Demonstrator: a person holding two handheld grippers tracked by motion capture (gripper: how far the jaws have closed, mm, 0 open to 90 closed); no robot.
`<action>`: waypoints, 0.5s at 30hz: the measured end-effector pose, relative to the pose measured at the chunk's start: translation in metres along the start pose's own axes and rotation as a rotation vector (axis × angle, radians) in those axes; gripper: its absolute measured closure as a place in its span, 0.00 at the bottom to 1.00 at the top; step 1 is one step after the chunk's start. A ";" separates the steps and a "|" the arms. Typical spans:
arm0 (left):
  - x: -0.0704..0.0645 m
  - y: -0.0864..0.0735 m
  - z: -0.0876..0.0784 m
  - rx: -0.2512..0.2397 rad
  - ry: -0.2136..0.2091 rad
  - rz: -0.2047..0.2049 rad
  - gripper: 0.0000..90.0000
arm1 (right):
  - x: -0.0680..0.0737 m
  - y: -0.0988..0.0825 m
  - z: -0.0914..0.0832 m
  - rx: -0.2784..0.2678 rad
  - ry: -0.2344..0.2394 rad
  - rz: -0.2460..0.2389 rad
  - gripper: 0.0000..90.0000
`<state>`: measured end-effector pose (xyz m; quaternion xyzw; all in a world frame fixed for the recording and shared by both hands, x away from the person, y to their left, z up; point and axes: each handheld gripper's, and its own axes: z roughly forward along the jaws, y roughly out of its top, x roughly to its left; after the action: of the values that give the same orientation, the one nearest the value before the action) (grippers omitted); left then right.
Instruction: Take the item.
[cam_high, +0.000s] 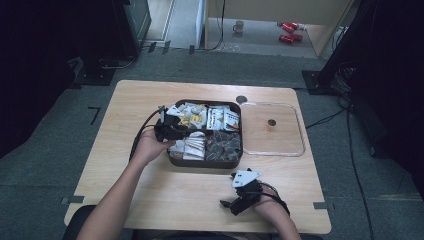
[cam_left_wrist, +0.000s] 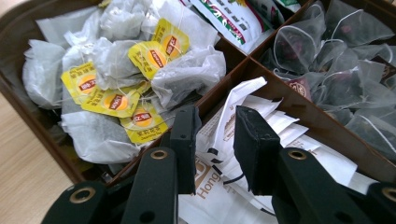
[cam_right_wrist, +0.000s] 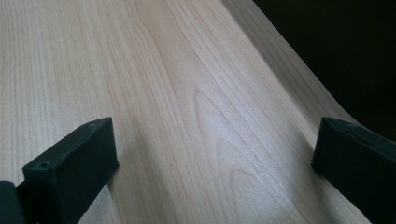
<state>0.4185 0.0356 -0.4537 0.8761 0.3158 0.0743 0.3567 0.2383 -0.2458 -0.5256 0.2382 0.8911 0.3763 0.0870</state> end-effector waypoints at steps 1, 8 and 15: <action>0.000 0.000 0.001 0.003 -0.002 -0.001 0.78 | 0.000 0.000 0.000 0.000 -0.001 0.001 0.00; 0.000 0.000 0.010 0.014 0.003 0.004 0.79 | 0.001 -0.001 -0.001 0.000 -0.011 0.010 0.00; -0.004 0.006 0.018 0.051 -0.012 0.038 0.79 | 0.003 -0.002 -0.002 0.001 -0.020 0.019 0.00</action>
<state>0.4245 0.0194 -0.4626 0.8912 0.2989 0.0677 0.3345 0.2337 -0.2469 -0.5255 0.2504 0.8882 0.3741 0.0920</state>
